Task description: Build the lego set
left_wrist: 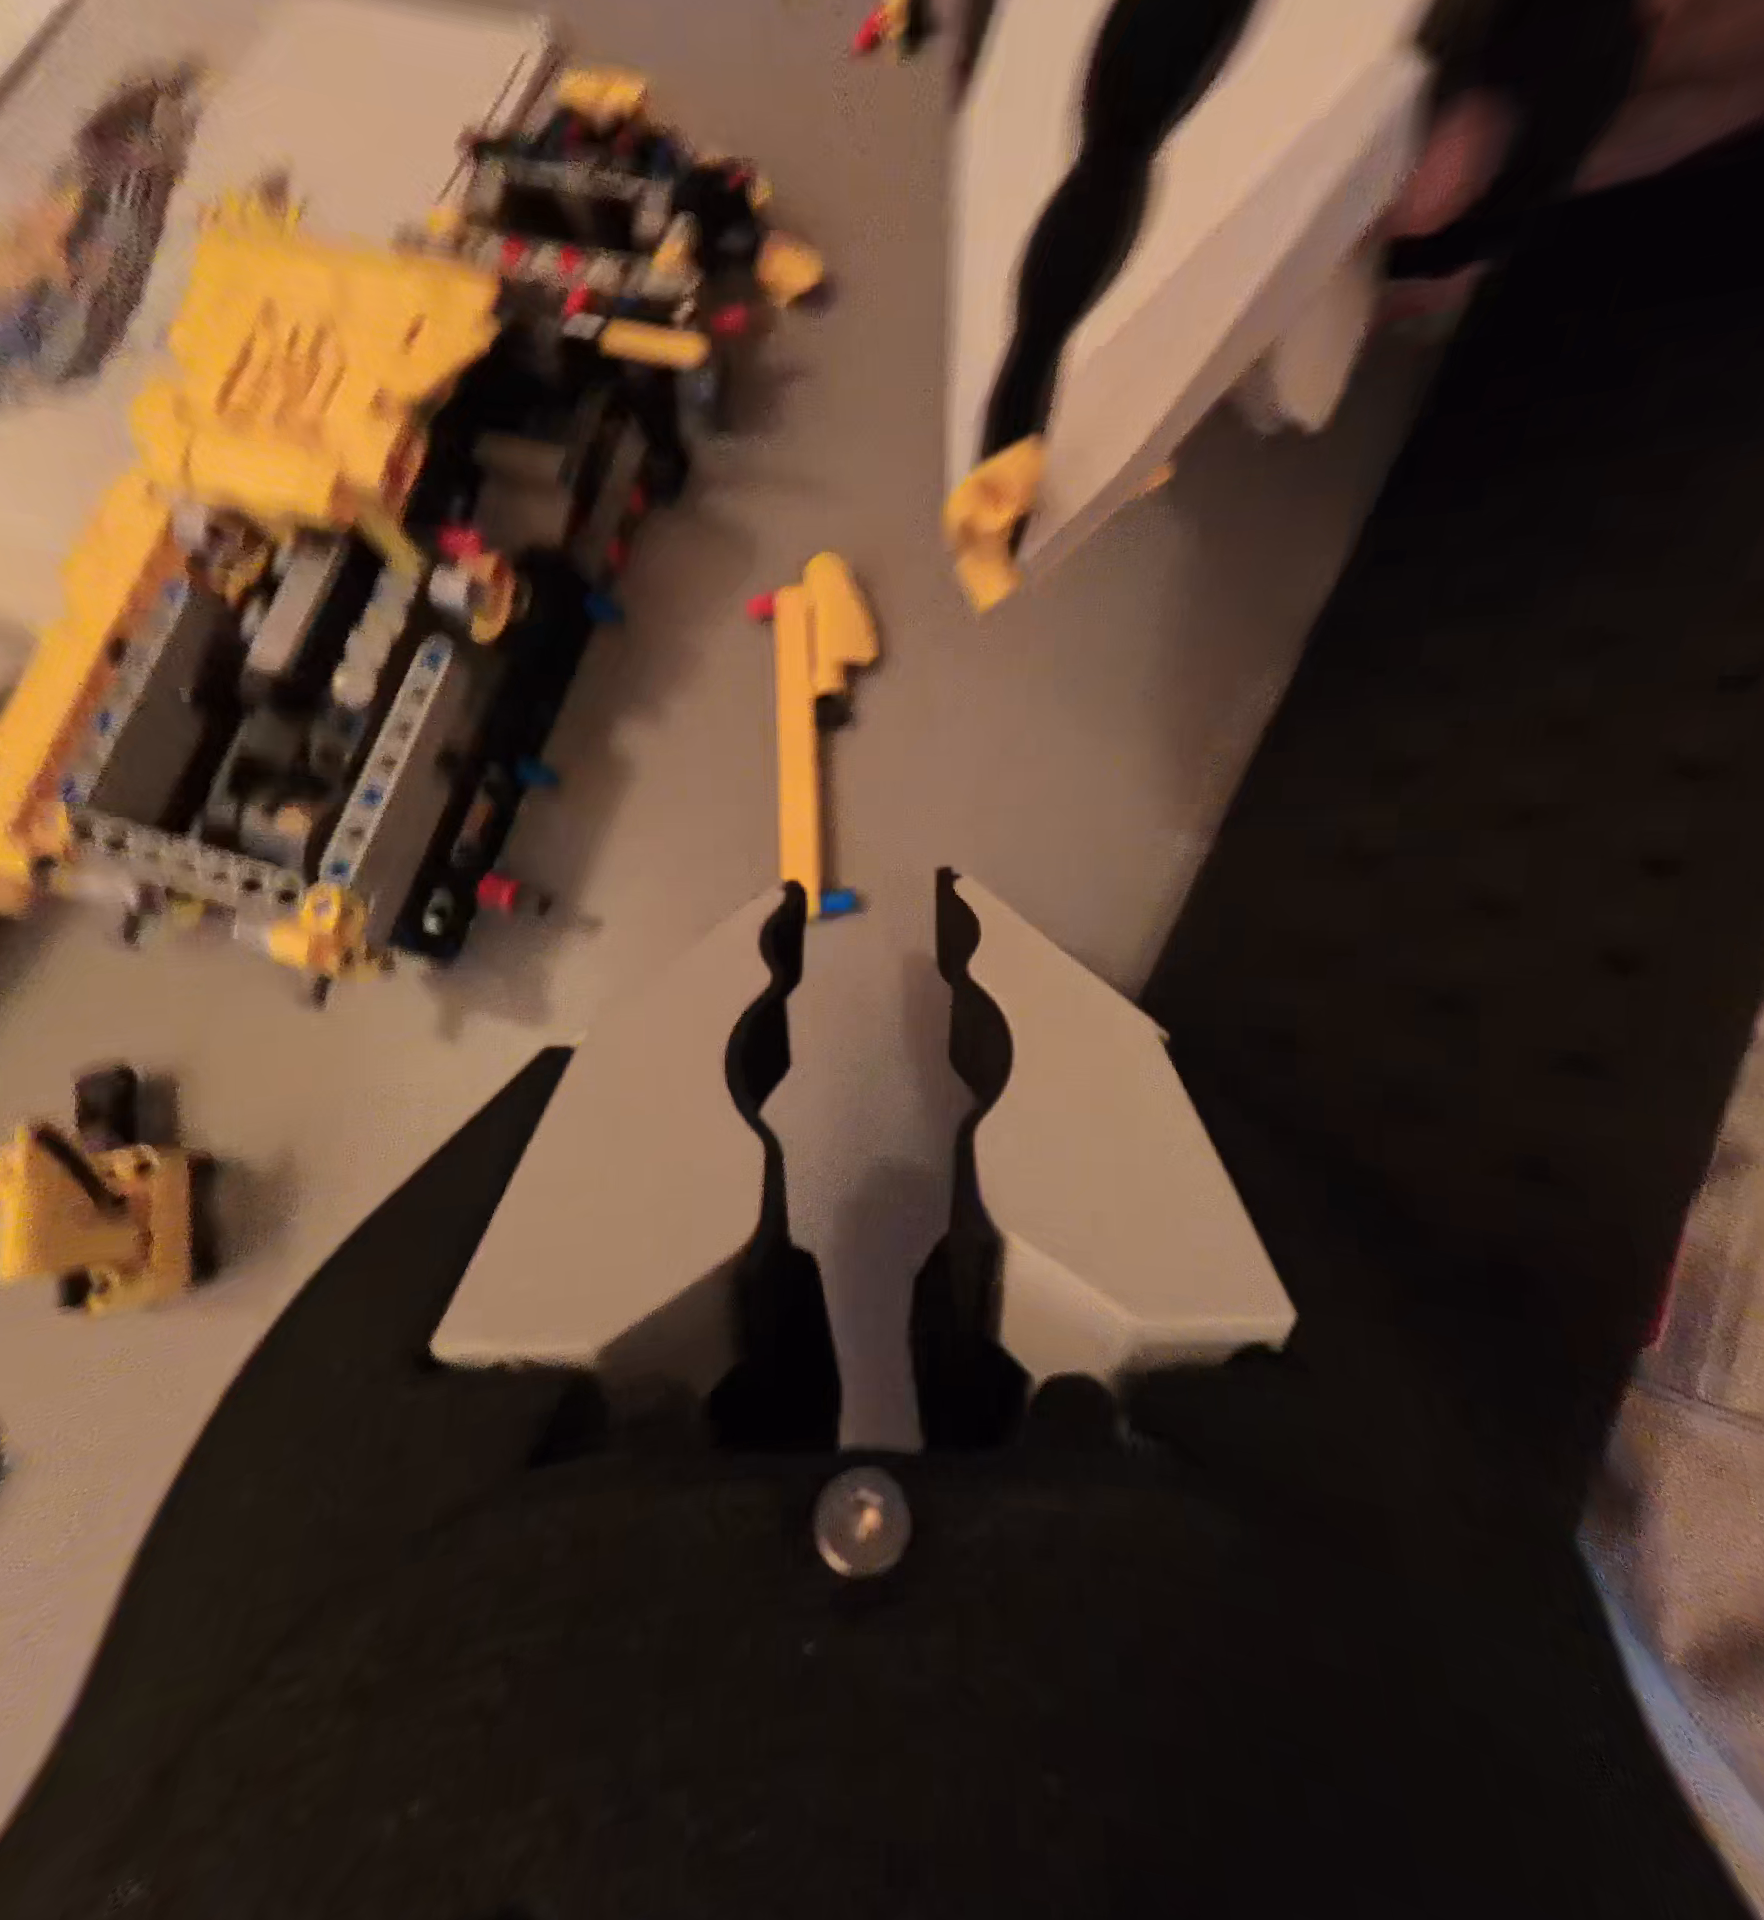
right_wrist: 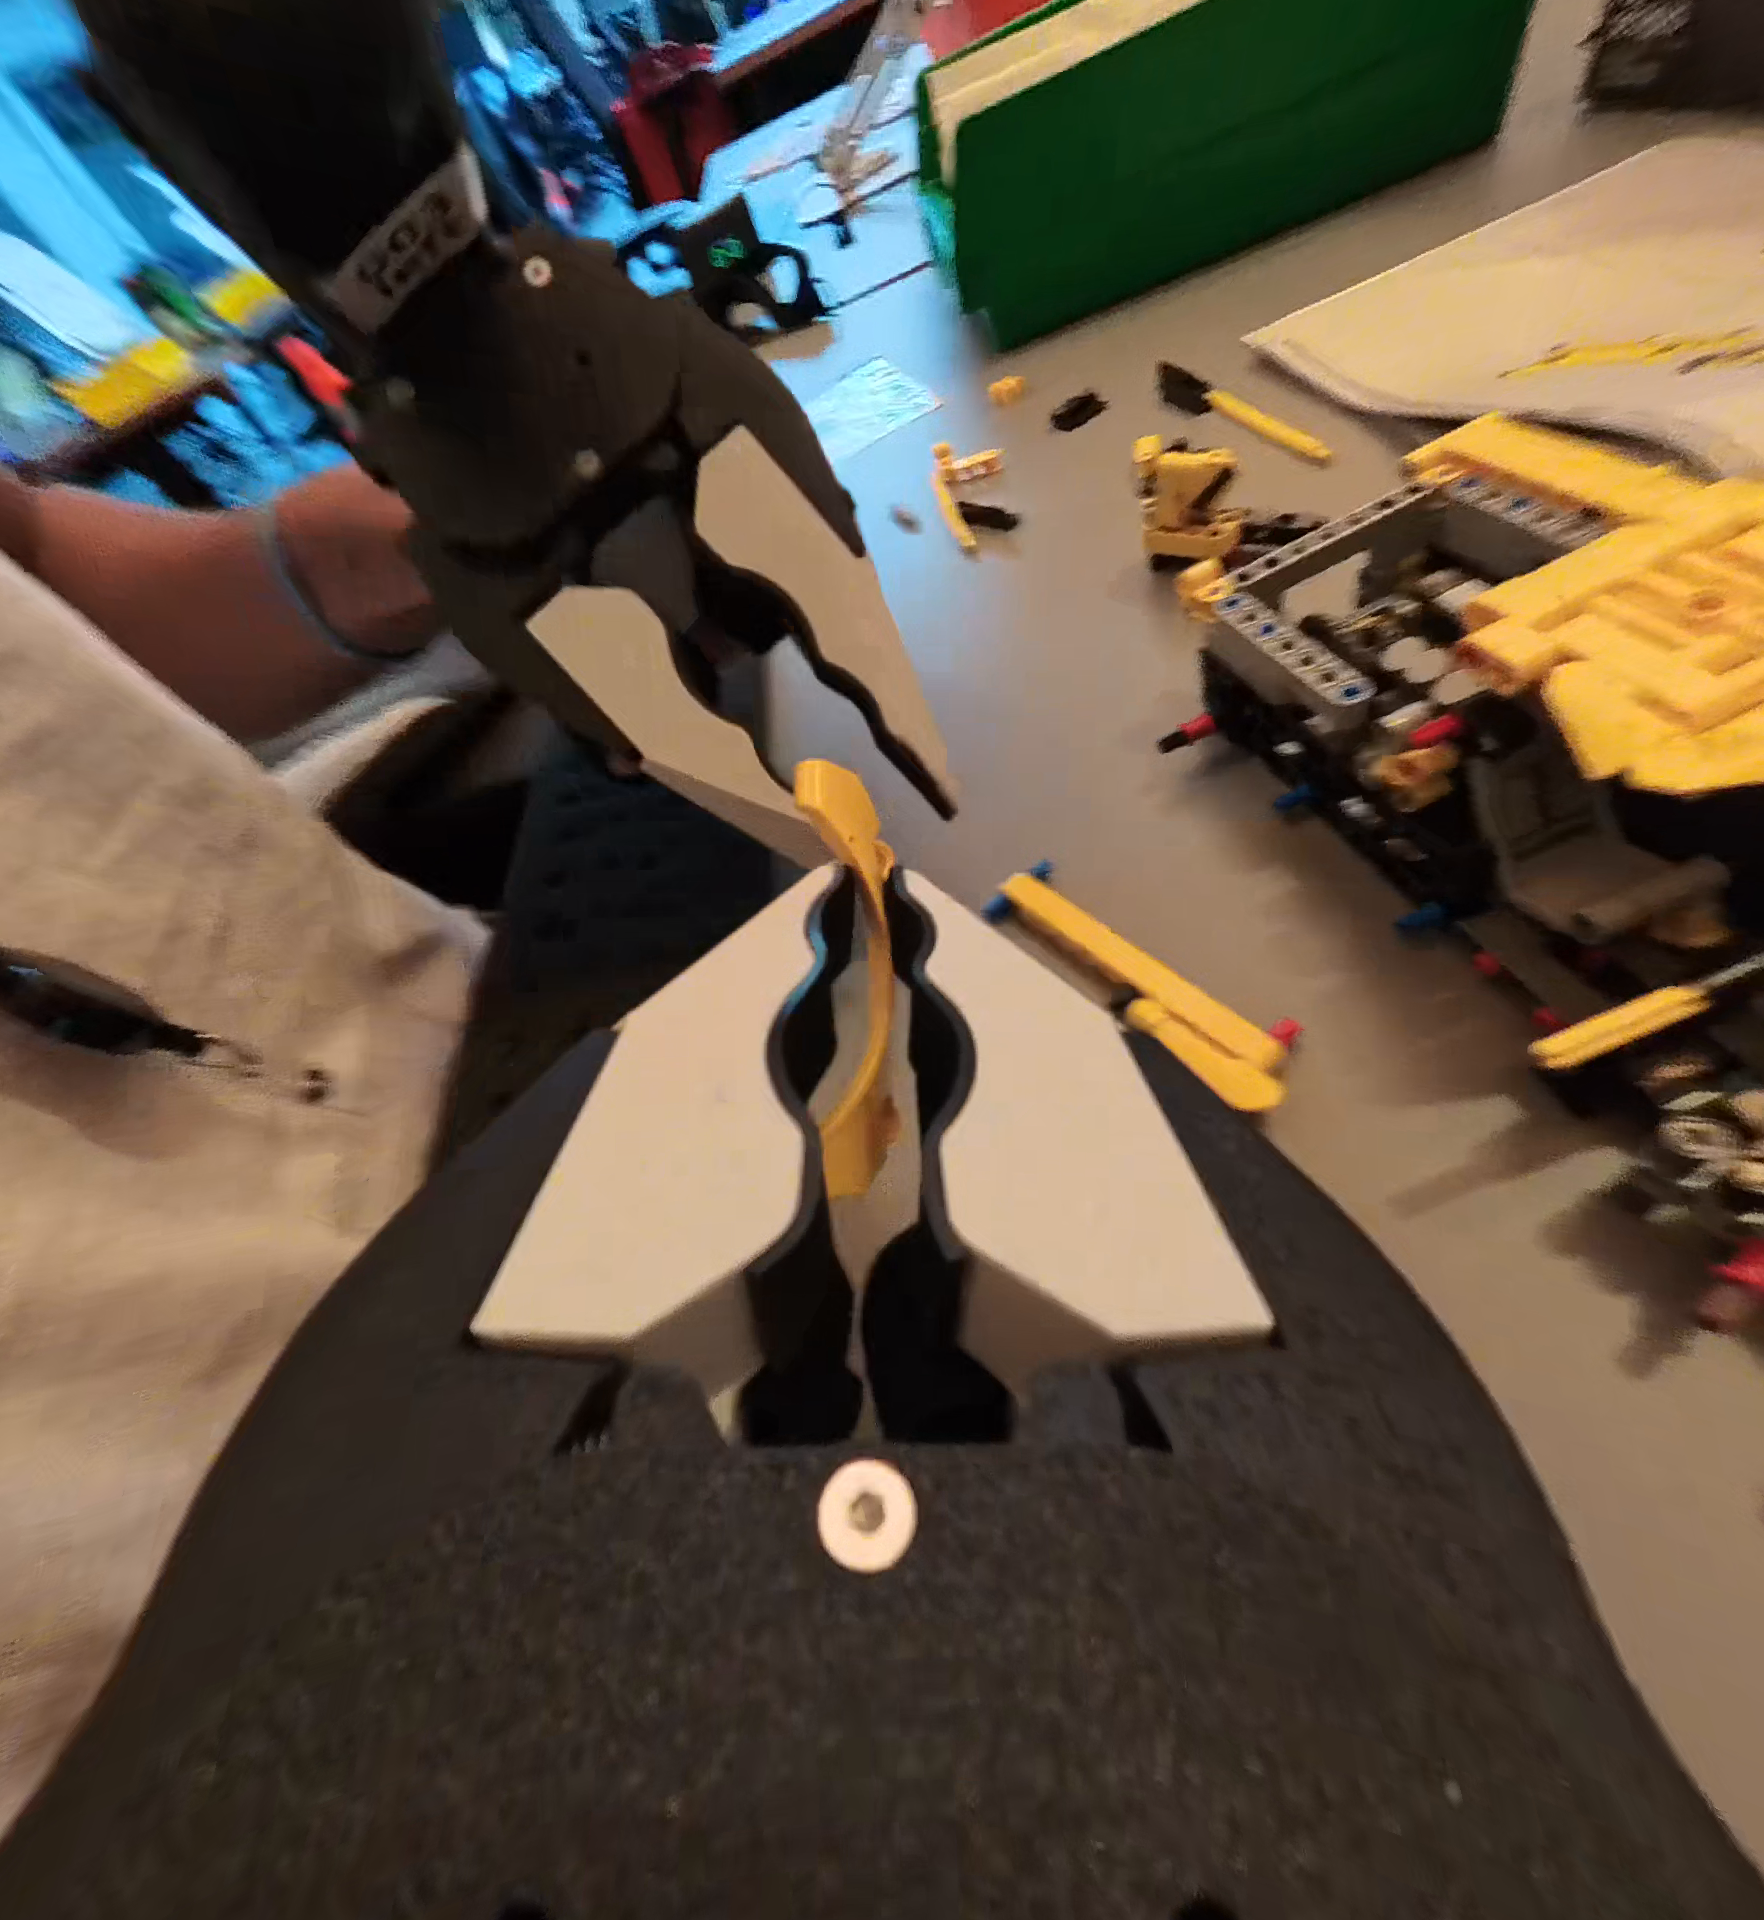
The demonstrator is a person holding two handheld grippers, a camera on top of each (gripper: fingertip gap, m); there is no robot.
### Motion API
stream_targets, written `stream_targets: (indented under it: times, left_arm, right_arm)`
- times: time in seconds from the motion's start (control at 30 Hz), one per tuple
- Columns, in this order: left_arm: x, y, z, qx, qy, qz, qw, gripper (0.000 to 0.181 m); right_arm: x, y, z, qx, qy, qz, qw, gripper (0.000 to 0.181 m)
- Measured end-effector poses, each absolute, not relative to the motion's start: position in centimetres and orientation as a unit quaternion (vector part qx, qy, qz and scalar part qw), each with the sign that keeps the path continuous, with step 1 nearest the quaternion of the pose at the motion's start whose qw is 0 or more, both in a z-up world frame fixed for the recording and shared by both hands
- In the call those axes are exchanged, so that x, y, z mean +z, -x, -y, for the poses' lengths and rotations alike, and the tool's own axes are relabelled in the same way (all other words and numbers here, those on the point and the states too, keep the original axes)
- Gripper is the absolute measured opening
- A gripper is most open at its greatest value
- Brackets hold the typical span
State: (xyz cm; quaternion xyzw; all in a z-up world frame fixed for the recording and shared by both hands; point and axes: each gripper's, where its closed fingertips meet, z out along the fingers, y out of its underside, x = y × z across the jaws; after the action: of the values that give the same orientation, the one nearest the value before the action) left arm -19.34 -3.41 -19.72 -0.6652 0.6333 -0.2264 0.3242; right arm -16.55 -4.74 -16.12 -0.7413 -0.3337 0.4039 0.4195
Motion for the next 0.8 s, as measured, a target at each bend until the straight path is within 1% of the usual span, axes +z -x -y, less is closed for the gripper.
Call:
stream_targets:
  times: [0.1, 0.17, 0.2, 0.23, 0.27, 0.3, 0.37, 0.47, 0.5, 0.53, 0.67, 0.7, 0.73, 0.77, 0.8]
  left_arm:
    - [-21.2, 20.6, 2.1, -0.254, 0.703, -0.589, 0.306, 0.025]
    - [-21.9, 21.0, 1.3, -0.243, 0.709, -0.588, 0.303, 0.025]
    - [-21.9, 21.0, 1.0, -0.239, 0.707, -0.592, 0.304, 0.025]
    - [-22.0, 20.9, 0.7, -0.233, 0.704, -0.596, 0.306, 0.025]
    - [-22.2, 20.9, 0.4, -0.225, 0.703, -0.602, 0.304, 0.026]
    - [-22.7, 20.8, 0.4, -0.218, 0.703, -0.609, 0.296, 0.030]
    - [-22.8, 20.1, 0.7, -0.231, 0.695, -0.616, 0.289, 0.031]
    - [-23.0, 19.4, 1.2, -0.243, 0.689, -0.621, 0.283, 0.030]
    - [-23.0, 19.3, 1.3, -0.246, 0.687, -0.622, 0.284, 0.027]
    - [-23.0, 19.1, 1.4, -0.250, 0.684, -0.624, 0.284, 0.024]
    - [-23.0, 18.5, 1.5, -0.260, 0.676, -0.628, 0.285, 0.024]
    - [-23.0, 18.5, 1.5, -0.261, 0.675, -0.629, 0.283, 0.024]
    - [-22.9, 18.6, 1.4, -0.260, 0.674, -0.630, 0.285, 0.023]
    - [-22.8, 18.6, 1.4, -0.260, 0.673, -0.630, 0.287, 0.023]
    - [-22.7, 18.7, 1.4, -0.260, 0.671, -0.631, 0.289, 0.023]
  right_arm:
    - [-17.0, 15.6, 2.7, 0.260, 0.737, 0.391, 0.486, 0.005]
    - [-19.6, 14.9, 1.7, 0.130, 0.738, 0.470, 0.466, 0.006]
    - [-20.7, 14.5, 1.4, 0.094, 0.740, 0.497, 0.443, 0.005]
    - [-21.5, 14.3, 1.3, 0.087, 0.746, 0.512, 0.417, 0.005]
    - [-21.8, 14.0, 1.4, 0.100, 0.757, 0.512, 0.394, 0.006]
    - [-21.8, 14.1, 1.8, 0.137, 0.766, 0.505, 0.374, 0.005]
    - [-21.4, 14.5, 3.3, 0.222, 0.768, 0.495, 0.341, 0.005]
    - [-22.3, 13.8, 3.5, 0.157, 0.750, 0.536, 0.354, 0.006]
    - [-22.4, 14.0, 3.6, 0.149, 0.747, 0.540, 0.359, 0.006]
    - [-22.7, 14.2, 3.9, 0.152, 0.745, 0.541, 0.358, 0.006]
    - [-23.0, 14.6, 4.6, 0.171, 0.753, 0.528, 0.353, 0.006]
    - [-23.1, 14.6, 4.9, 0.180, 0.757, 0.526, 0.344, 0.011]
    - [-23.0, 14.6, 5.2, 0.196, 0.764, 0.519, 0.328, 0.027]
    - [-22.7, 14.7, 5.7, 0.220, 0.768, 0.515, 0.310, 0.036]
    - [-21.8, 14.9, 6.0, 0.249, 0.767, 0.509, 0.302, 0.040]
